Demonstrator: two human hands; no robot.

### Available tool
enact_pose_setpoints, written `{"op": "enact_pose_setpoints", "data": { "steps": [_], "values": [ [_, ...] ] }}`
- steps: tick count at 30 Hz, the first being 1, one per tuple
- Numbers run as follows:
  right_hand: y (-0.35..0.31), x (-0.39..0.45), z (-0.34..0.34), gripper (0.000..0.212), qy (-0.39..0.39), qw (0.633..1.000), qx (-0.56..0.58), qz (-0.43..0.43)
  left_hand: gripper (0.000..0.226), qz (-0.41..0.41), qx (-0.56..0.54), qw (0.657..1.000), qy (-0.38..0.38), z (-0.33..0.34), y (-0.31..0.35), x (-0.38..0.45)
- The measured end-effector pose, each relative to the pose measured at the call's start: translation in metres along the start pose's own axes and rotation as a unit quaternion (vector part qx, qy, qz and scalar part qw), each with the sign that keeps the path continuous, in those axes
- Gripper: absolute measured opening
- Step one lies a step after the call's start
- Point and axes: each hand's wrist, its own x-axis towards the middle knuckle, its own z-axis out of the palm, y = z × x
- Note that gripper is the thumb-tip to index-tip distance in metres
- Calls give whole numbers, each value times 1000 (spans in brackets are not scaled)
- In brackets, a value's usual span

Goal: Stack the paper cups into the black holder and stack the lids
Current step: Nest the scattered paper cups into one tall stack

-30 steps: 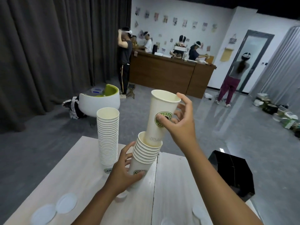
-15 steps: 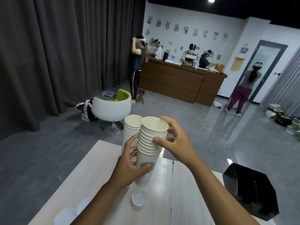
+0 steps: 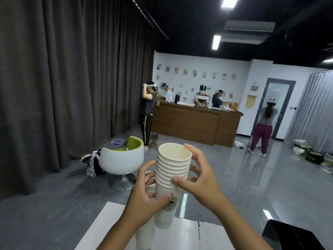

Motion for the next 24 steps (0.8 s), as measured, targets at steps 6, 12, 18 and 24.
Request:
{"op": "enact_pose_setpoints", "data": {
  "steps": [6, 12, 18, 24],
  "values": [
    [-25, 23, -22, 89, 45, 998, 3, -42, 89, 53, 13, 998, -13, 3, 40, 40],
    [-56, 66, -38, 88, 59, 993, -12, -98, 84, 101, 19, 994, -34, -5, 87, 84],
    [-65, 109, -26, 86, 52, 991, -9, -122, 80, 101, 15, 995, -14, -26, 103, 112],
    [-48, 128, 1, 83, 43, 992, 6, -121, 78, 69, 13, 997, 12, -48, 83, 120]
  ]
}}
